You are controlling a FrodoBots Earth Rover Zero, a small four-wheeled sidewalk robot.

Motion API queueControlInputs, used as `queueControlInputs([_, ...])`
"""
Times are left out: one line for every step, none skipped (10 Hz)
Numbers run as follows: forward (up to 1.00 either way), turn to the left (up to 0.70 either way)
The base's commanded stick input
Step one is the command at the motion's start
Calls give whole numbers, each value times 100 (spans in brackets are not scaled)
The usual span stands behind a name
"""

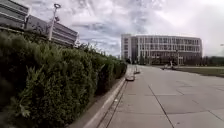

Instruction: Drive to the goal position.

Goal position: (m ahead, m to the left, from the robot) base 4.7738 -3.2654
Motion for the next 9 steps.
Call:
queueControlInputs([0, 0])
queueControlInputs([0, 0])
queueControlInputs([0, 0])
queueControlInputs([0, 0])
queueControlInputs([29, -56])
queueControlInputs([70, -35])
queueControlInputs([70, -35])
queueControlInputs([70, -35])
queueControlInputs([70, -35])
